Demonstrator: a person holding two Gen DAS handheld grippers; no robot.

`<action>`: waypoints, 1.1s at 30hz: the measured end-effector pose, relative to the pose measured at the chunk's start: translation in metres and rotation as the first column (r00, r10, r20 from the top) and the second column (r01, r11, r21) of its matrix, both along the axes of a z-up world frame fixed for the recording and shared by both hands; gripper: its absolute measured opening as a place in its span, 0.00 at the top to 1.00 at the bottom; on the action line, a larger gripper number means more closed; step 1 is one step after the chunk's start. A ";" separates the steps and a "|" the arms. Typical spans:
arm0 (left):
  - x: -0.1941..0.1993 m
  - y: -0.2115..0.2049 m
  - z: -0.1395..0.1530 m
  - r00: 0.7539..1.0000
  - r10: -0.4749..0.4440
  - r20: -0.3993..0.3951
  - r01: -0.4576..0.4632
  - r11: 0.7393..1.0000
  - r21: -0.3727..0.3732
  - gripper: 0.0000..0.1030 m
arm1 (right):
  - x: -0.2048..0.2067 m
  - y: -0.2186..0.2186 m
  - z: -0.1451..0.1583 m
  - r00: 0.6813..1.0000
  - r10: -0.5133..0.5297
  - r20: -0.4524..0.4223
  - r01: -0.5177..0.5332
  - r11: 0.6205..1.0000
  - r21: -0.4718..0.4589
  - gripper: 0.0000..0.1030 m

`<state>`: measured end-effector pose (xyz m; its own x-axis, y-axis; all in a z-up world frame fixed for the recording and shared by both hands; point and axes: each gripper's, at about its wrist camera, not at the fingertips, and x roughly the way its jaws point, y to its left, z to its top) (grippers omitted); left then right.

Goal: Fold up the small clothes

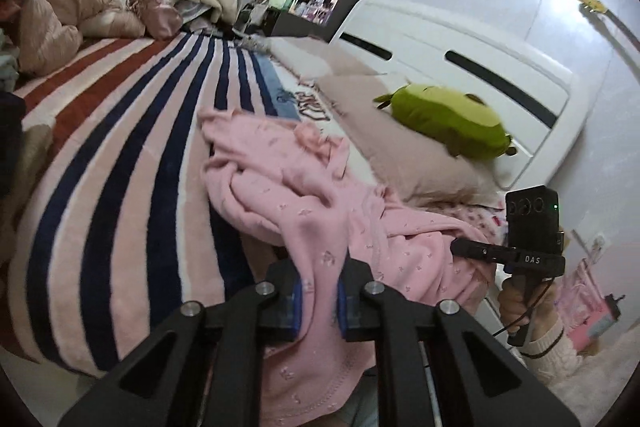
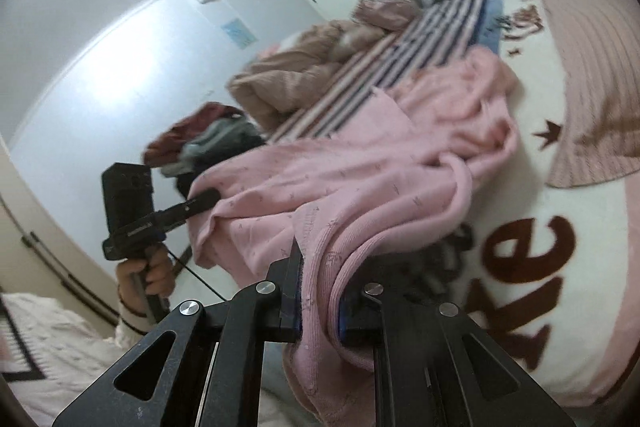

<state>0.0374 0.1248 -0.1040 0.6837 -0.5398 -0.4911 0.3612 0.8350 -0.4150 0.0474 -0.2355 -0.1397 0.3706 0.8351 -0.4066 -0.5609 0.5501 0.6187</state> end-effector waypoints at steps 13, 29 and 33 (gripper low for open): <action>0.141 -0.010 -0.001 0.998 0.057 -0.010 -0.054 0.983 0.177 0.90 | 0.131 0.023 0.030 0.990 -0.140 -0.018 0.134 0.971 -0.196 0.94; 0.184 -0.008 -0.029 0.978 -0.086 -0.188 0.147 0.928 0.343 0.20 | 0.147 0.031 0.011 0.998 -0.033 0.058 0.061 0.793 -0.607 0.24; 0.137 -0.035 -0.027 0.981 -0.167 -0.094 0.191 0.801 0.568 0.16 | 0.100 0.043 0.018 0.978 0.099 0.182 0.055 0.724 -0.687 0.24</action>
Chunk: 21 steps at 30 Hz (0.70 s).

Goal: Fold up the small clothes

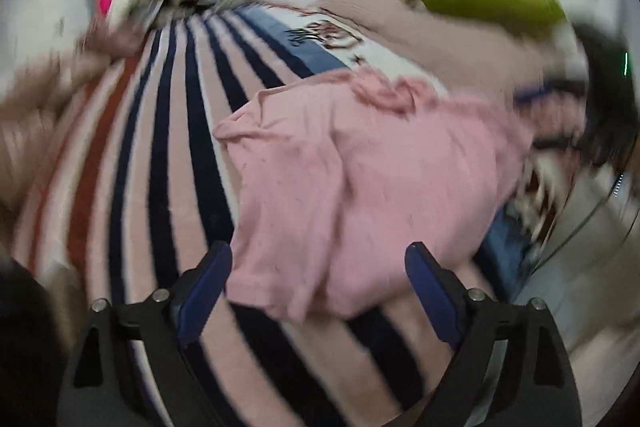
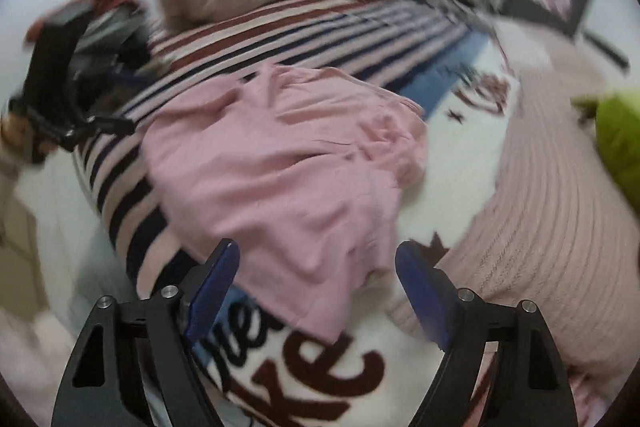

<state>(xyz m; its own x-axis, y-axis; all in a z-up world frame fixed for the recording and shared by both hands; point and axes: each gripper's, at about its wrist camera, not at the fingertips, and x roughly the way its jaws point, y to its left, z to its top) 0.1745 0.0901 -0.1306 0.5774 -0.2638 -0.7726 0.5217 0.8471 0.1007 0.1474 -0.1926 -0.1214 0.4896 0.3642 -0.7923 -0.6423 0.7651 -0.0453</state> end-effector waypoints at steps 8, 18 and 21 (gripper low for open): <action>-0.021 -0.042 -0.056 0.997 -0.050 0.066 0.035 0.977 0.211 0.14 | -0.020 0.037 -0.070 0.998 0.050 0.043 -0.036 0.961 -0.273 0.21; -0.006 -0.015 -0.026 0.996 0.055 0.074 -0.059 0.997 0.052 0.50 | -0.008 0.026 -0.040 0.975 -0.060 0.213 0.098 0.980 -0.175 0.50; -0.005 -0.010 -0.015 0.997 0.053 0.061 -0.053 0.999 0.006 0.63 | -0.005 0.022 -0.024 0.970 -0.072 0.231 0.099 0.989 -0.109 0.50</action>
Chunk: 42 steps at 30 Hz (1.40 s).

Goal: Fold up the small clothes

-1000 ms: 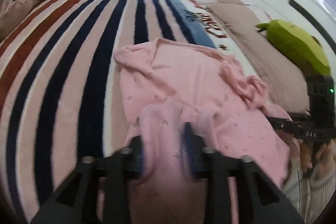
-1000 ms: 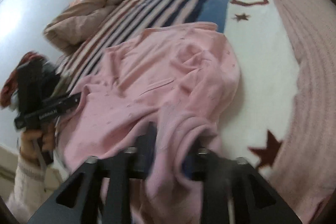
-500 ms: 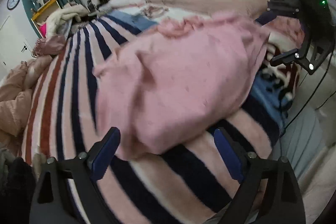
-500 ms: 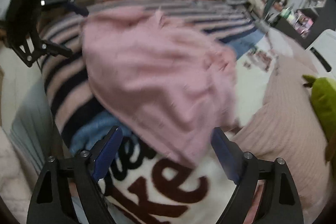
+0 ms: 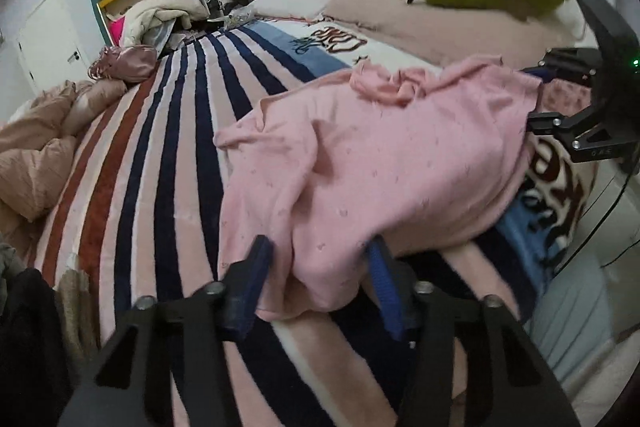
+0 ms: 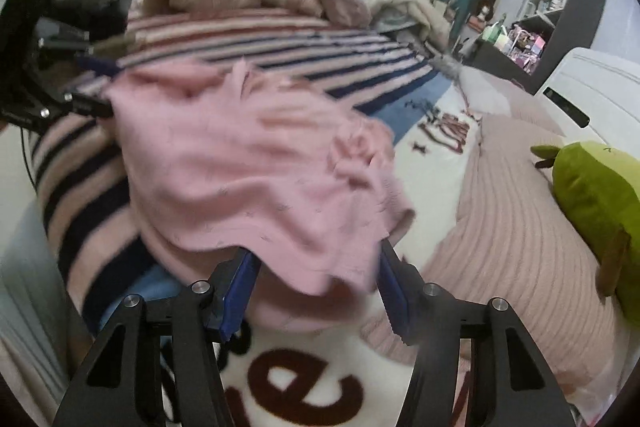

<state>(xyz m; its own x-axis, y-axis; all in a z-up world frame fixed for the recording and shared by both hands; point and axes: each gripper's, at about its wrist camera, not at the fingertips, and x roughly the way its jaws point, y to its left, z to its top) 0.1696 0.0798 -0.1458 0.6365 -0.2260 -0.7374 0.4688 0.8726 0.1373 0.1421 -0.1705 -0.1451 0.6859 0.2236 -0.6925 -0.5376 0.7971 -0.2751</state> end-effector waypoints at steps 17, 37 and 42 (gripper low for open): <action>-0.004 -0.025 -0.021 0.996 -0.077 -0.055 0.085 0.984 0.155 0.94 | 0.035 -0.002 0.015 0.997 -0.020 -0.073 0.025 0.998 0.066 0.94; 0.202 0.054 0.028 0.890 0.414 -0.192 -0.452 0.861 -0.233 0.72 | 0.222 -0.048 0.010 0.832 -0.313 -0.459 0.464 0.845 0.265 0.46; 0.170 0.062 0.027 0.946 0.279 -0.165 -0.314 0.913 -0.261 0.22 | 0.185 -0.072 0.029 0.890 -0.236 -0.390 0.385 0.848 0.364 0.28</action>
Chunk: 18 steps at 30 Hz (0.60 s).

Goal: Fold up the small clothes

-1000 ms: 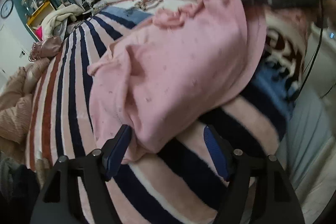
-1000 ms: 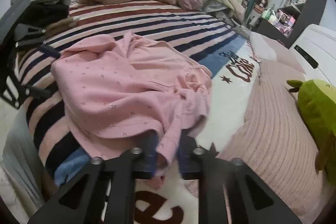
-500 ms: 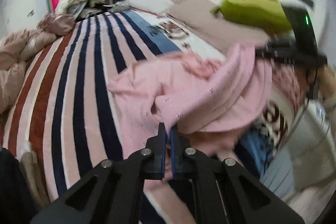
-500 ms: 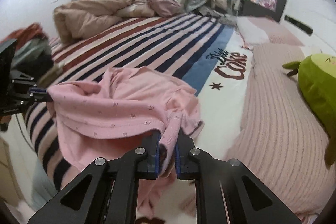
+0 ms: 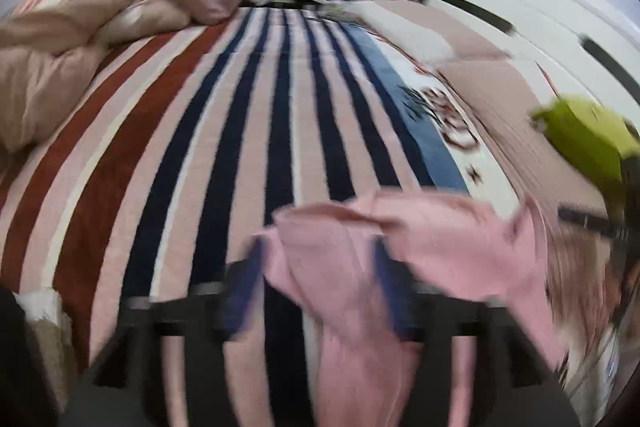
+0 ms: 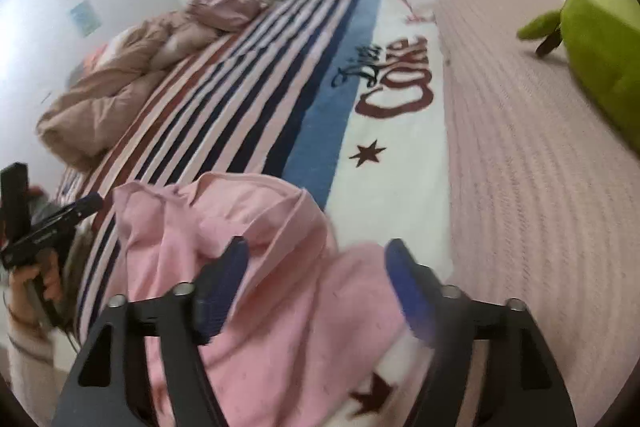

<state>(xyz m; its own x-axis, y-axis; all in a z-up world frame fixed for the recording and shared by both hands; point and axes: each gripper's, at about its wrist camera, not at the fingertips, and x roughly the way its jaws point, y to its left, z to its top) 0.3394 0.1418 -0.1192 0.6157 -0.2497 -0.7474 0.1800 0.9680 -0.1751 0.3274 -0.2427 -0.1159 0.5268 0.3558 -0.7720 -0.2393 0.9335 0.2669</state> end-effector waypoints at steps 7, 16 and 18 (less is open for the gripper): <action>-0.021 -0.023 -0.051 0.986 -0.108 -0.125 0.113 0.993 0.033 0.17 | -0.021 0.035 -0.045 0.966 0.229 -0.119 -0.236 0.971 -0.041 0.26; -0.021 -0.016 -0.056 0.992 0.060 -0.115 -0.060 0.998 -0.002 0.98 | 0.006 0.038 -0.058 1.000 -0.024 0.010 0.024 1.000 -0.004 0.90; -0.021 -0.008 -0.046 0.993 0.088 -0.073 -0.086 0.996 0.032 0.98 | 0.003 0.037 -0.048 0.997 -0.048 0.057 0.051 0.998 -0.042 0.90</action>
